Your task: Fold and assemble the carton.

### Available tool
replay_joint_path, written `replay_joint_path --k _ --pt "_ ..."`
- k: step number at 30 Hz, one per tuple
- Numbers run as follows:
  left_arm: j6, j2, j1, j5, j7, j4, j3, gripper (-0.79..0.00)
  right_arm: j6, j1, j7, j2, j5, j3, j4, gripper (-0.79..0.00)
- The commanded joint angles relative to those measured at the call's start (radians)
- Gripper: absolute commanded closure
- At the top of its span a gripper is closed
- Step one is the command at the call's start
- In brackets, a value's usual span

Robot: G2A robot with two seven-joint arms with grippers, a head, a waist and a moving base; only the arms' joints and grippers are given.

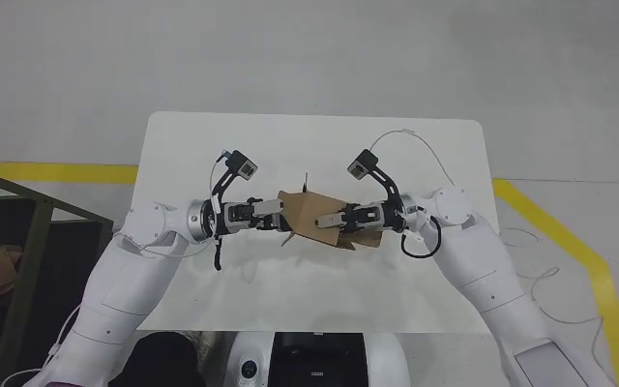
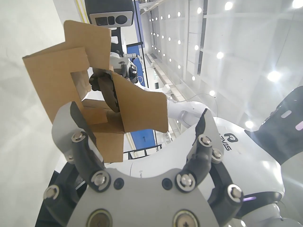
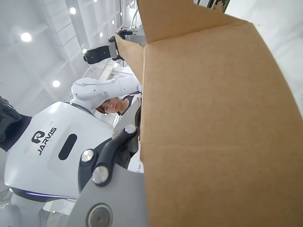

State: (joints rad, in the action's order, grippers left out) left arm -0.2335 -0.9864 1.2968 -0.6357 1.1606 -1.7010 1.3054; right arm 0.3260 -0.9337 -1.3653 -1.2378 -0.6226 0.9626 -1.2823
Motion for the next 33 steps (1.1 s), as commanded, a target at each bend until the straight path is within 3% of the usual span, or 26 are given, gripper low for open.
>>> replay_joint_path --k 1,21,33 --pt "-0.001 -0.001 -0.006 -0.003 0.001 0.003 -0.003 -0.785 0.001 0.0 -0.01 -0.002 -0.017 -0.004 0.005 0.0" --pt "-0.004 0.005 -0.013 0.01 0.011 0.04 0.054 -0.785 -0.01 0.011 -0.026 -0.005 -0.036 -0.007 0.021 0.0" --pt "-0.015 -0.008 -0.048 -0.012 0.01 0.046 -0.011 -0.785 0.002 0.02 -0.029 -0.013 -0.06 -0.017 0.027 0.0"
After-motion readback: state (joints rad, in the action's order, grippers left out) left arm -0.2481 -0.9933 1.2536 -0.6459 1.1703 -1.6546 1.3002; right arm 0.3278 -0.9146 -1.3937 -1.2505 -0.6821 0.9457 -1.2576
